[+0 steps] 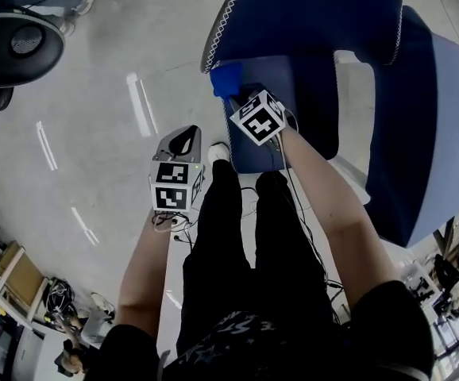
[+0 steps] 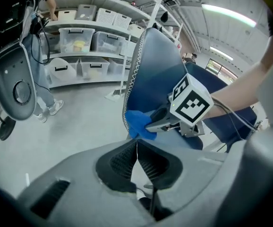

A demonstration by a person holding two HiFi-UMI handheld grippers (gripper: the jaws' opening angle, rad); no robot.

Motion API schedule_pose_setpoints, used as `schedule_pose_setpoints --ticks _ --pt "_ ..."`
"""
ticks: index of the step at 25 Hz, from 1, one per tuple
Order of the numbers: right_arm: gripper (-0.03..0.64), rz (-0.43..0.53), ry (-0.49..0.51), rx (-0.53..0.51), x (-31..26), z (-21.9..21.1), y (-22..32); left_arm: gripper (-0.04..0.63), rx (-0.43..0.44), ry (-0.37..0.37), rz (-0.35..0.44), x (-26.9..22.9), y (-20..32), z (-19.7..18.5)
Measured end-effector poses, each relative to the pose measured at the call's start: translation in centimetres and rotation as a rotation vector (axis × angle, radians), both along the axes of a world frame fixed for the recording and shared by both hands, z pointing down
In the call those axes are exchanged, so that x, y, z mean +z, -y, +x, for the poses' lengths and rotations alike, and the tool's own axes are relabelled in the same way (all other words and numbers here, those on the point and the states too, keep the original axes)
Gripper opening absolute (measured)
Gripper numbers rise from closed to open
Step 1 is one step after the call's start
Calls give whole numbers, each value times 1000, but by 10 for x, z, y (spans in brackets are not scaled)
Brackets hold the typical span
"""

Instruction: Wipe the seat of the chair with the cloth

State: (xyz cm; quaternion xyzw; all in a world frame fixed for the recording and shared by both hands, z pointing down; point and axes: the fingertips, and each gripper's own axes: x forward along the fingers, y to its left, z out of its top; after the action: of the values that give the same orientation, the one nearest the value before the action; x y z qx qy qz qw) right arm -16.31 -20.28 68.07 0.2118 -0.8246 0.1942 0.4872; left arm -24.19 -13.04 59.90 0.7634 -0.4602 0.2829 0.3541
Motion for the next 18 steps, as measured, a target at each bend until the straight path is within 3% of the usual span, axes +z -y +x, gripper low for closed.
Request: schedule_pose_setpoints --ticks 6,13,18 --pt "55 -29 -26 16 39 25 9 20 -65 12 -28 20 6 12" --pt "54 -8 -13 87 39 60 28 20 9 46 -49 27 3 30" --pt "55 -2 -18 153 44 117 35 21 43 50 -58 35 8 76"
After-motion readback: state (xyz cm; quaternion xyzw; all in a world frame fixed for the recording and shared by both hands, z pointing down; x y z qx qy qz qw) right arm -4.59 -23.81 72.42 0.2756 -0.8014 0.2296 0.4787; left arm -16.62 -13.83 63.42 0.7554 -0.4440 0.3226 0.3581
